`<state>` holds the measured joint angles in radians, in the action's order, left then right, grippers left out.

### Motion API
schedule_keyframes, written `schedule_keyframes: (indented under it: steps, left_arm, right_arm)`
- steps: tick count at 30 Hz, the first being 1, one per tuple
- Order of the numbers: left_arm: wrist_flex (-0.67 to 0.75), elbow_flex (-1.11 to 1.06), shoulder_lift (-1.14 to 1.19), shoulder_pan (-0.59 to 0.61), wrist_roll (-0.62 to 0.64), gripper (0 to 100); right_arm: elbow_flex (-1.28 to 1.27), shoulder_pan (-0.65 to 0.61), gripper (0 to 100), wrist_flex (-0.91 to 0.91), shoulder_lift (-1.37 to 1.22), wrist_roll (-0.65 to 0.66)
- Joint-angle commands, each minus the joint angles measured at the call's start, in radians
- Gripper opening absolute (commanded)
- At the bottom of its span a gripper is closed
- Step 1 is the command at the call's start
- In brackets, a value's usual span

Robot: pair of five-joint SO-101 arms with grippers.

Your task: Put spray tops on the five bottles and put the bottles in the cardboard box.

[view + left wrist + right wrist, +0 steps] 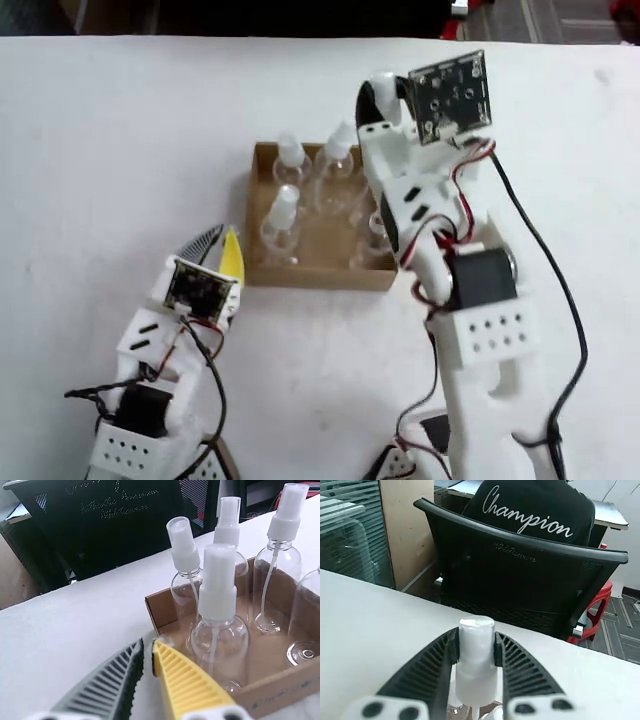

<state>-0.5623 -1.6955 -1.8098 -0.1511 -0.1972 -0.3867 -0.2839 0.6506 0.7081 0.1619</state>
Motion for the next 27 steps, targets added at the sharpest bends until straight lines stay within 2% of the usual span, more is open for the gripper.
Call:
schedule_keyframes:
  steps: [1,12,27]
  left_arm:
    - [0.003,0.003,-0.018,-0.008,-0.012,3]
    - [0.003,0.003,-0.018,-0.005,-0.012,3]
    - [0.005,0.003,-0.018,-0.008,-0.012,3]
  right_arm:
    - [0.008,-0.027,1.5,0.051,0.065,-0.008]
    - [0.008,-0.024,1.5,0.045,-0.035,-0.009]
    - [-0.029,-0.03,1.5,0.028,-0.047,-0.009]
